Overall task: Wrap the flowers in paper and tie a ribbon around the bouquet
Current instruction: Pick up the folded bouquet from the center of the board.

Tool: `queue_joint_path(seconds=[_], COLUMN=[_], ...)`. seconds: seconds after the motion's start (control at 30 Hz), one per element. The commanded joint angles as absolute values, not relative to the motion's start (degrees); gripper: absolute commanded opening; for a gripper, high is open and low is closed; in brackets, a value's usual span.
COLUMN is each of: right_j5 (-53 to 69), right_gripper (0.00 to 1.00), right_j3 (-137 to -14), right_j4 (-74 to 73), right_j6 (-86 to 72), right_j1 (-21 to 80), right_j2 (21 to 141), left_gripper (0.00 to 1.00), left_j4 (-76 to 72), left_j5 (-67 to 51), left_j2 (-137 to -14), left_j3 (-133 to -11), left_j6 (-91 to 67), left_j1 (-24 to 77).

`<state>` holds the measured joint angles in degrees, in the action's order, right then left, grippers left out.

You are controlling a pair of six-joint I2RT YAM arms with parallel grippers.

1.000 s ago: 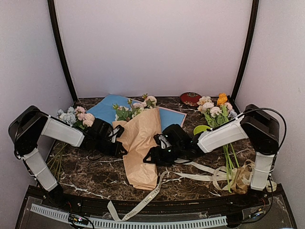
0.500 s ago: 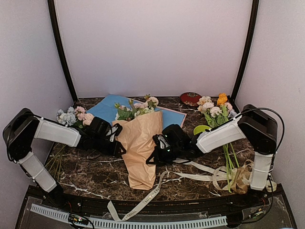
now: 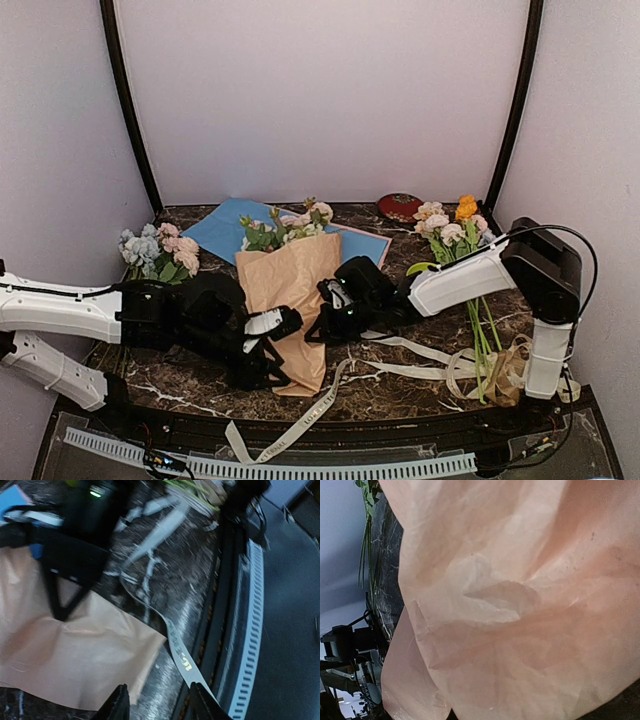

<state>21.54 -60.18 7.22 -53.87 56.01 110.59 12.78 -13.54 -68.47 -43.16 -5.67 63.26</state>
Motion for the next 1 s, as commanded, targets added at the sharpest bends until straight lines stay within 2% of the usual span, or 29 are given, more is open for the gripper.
queue_joint_path(seconds=[0.0, 0.13, 0.27, 0.47, 0.63, 0.9, 0.97], right_j5=[18.93, 17.03, 15.93, 14.45, 13.92, 14.03, 13.65], right_gripper=[0.0, 0.0, 0.0, 0.0, 0.0, 0.0, 0.0], right_j3=[-62.62, -63.95, -64.75, -65.54, -65.61, -65.65, -65.65], right_j4=[4.28, 0.9, -0.64, -2.95, -3.83, -4.28, -5.06], right_j6=[-50.83, -48.65, -47.18, -45.59, -44.82, -44.01, -43.54], right_j1=[56.18, 56.47, 56.75, 57.2, 57.3, 57.3, 57.3], right_j2=[111.34, 111.2, 111.1, 111.16, 111.14, 111.75, 111.86], left_gripper=[0.51, 0.65, 0.67, 0.69, 0.64, 0.61, 0.49], left_j4=[27.33, 31.98, 41.84, 45.89, 47.62, 43.56, 43.47], left_j5=[-21.06, -20.04, -17.28, -18.17, -13.6, -19.72, -18.4], left_j2=[-71.36, -75.76, -83.59, -90.7, -95.69, -96.99, -97.5], left_j3=[-45.82, -50.2, -55.26, -57.39, -58.56, -56.04, -56.13], left_j6=[-2.49, 0.75, 6.94, 11.93, 14.09, 15.25, 14.77], left_j1=[72.26, 79.19, 81.7, 83.38, 84.71, 86.13, 86.11])
